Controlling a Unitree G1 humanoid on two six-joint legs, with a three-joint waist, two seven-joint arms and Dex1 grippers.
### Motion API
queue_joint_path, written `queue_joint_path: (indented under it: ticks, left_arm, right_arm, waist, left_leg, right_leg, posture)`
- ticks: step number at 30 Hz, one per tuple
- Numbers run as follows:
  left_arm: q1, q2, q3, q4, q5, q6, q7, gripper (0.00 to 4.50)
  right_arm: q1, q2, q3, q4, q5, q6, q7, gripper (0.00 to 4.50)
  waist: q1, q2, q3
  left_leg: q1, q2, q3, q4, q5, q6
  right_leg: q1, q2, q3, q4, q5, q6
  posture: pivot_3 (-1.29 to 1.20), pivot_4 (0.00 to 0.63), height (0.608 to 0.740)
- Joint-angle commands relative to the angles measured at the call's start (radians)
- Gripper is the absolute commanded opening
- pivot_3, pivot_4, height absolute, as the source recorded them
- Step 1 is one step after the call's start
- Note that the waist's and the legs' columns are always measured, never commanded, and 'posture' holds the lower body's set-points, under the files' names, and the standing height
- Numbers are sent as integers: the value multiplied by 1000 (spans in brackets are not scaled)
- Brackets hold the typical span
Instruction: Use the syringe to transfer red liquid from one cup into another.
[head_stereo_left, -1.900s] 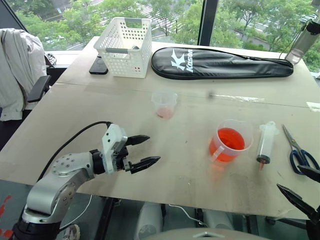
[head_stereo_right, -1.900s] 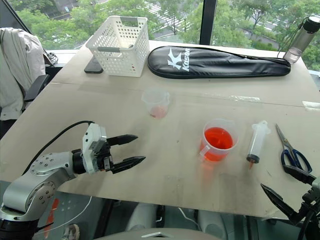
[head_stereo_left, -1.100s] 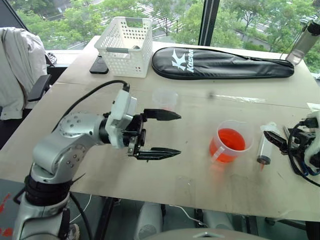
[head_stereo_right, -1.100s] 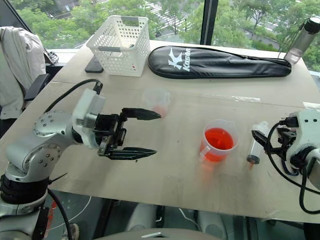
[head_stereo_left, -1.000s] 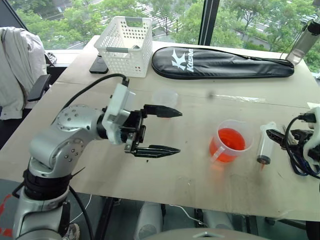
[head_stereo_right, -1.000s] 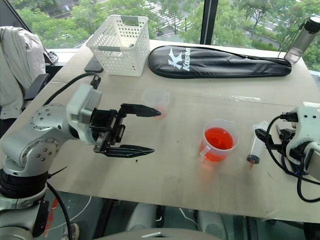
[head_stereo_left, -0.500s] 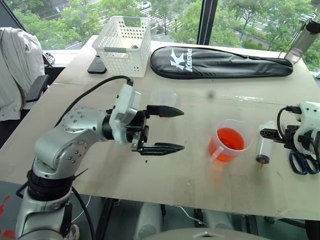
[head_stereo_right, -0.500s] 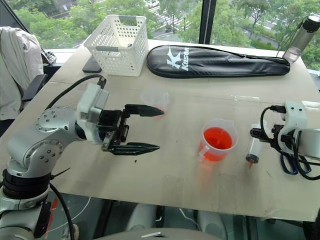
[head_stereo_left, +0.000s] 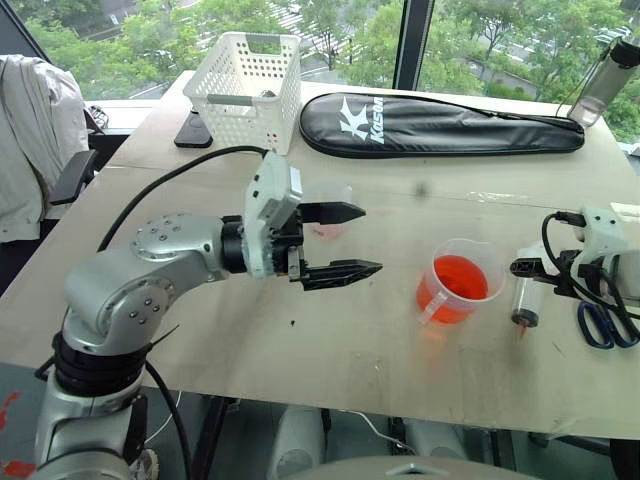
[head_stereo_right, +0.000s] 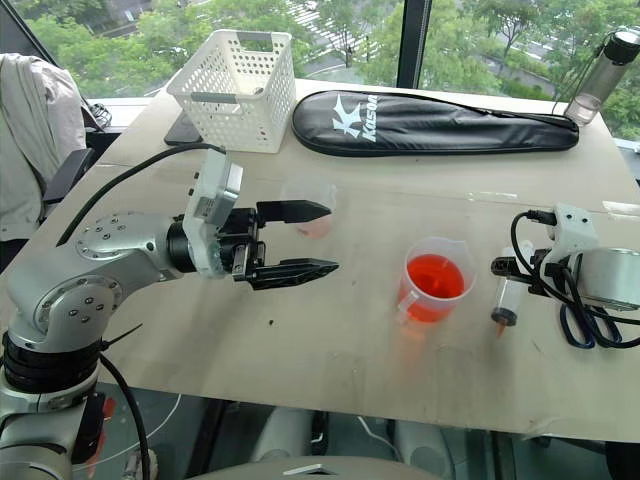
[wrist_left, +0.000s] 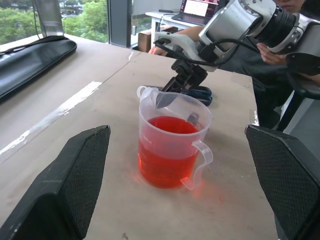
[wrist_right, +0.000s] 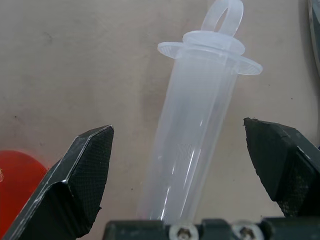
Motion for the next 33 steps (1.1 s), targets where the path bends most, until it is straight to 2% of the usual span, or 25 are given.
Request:
queue_joint_path:
  ticks: [1, 7, 8, 9, 10, 12, 13, 15, 16, 21, 29, 30, 33]
  left_arm:
    - [-40, 16, 30, -24, -28, 12, 7, 4422]
    - [-72, 17, 18, -13, -31, 8, -9, 4422]
    - [-74, 16, 12, -11, -22, 2, -14, 4500]
    - [-76, 16, 8, -9, -17, -2, -19, 4500]
    - [-76, 17, 7, -8, -13, -4, -23, 4500]
    - [-78, 17, 6, -5, -9, -7, -29, 4500]
    - [-79, 16, 5, -4, -8, -8, -30, 4500]
    - [-83, 10, 2, -4, -6, -8, -30, 4500]
    - [-85, 7, -1, -4, -5, -8, -29, 4500]
    - [-89, -5, -11, -3, 8, -11, -34, 4500]
    - [-107, -27, -33, 10, 31, -15, -47, 4500]
    - [-111, -28, -38, 12, 35, -16, -51, 4500]
    - [-120, -31, -44, 16, 41, -17, -57, 4500]
  right_arm:
    - [-24, -7, -8, 19, 15, 7, -7, 4500]
    - [-18, -15, 35, 65, 15, 29, -8, 4500]
    - [-8, -20, 42, 81, 15, 35, 0, 4002]
    - [-2, -23, 47, 92, 15, 42, 13, 3970]
    - [0, -24, 51, 96, 15, 47, 25, 3680]
    - [0, -24, 54, 94, 15, 54, 42, 2794]
    - [-1, -26, 56, 93, 15, 57, 49, 2105]
    - [0, -31, 59, 91, 15, 60, 62, 1596]
    - [3, -35, 61, 91, 15, 61, 67, 1545]
    - [16, -81, 69, 82, 15, 77, 122, 1544]
    - [28, -209, 125, 36, 9, 137, 310, 1532]
    - [25, -215, 133, 39, 1, 139, 327, 2554]
    - [11, -223, 165, 62, -10, 127, 331, 3700]
  waist:
    - [0, 0, 0]
    - [-1, 0, 0]
    - [-1, 0, 0]
    - [0, 0, 0]
    - [0, 0, 0]
    - [0, 0, 0]
    - [0, 0, 0]
    - [0, 0, 0]
    - [0, 0, 0]
    - [2, 0, 0]
    - [1, 0, 0]
    - [0, 0, 0]
    - [1, 0, 0]
  left_leg:
    - [0, 0, 0, 0, 0, 0]
    - [0, 0, 0, 0, 0, 0]
    - [0, 0, 0, 0, 0, 0]
    - [0, 0, 0, 0, 0, 0]
    - [0, 0, 0, 0, 0, 0]
    - [0, 0, 0, 0, 0, 0]
    - [0, 0, 0, 0, 0, 0]
    - [0, 0, 0, 0, 0, 0]
    - [0, 0, 0, 0, 0, 0]
    - [0, 0, 0, 0, 0, 0]
    - [0, 0, 0, 0, 0, 0]
    - [0, 0, 0, 0, 0, 0]
    - [0, 0, 0, 0, 0, 0]
  right_leg:
    - [0, 0, 0, 0, 0, 0]
    - [0, 0, 0, 0, 0, 0]
    - [0, 0, 0, 0, 0, 0]
    - [0, 0, 0, 0, 0, 0]
    - [0, 0, 0, 0, 0, 0]
    - [0, 0, 0, 0, 0, 0]
    - [0, 0, 0, 0, 0, 0]
    - [0, 0, 0, 0, 0, 0]
    - [0, 0, 0, 0, 0, 0]
    - [0, 0, 0, 0, 0, 0]
    - [0, 0, 0, 0, 0, 0]
    - [0, 0, 0, 0, 0, 0]
    - [0, 0, 0, 0, 0, 0]
  posture:
    - [0, 150, 724]
    - [0, 150, 724]
    - [0, 150, 724]
    - [0, 150, 724]
    - [0, 150, 724]
    - [0, 150, 724]
    - [0, 150, 724]
    - [0, 150, 724]
    - [0, 150, 724]
    - [0, 150, 724]
    - [0, 150, 724]
    - [0, 150, 724]
    - [0, 150, 724]
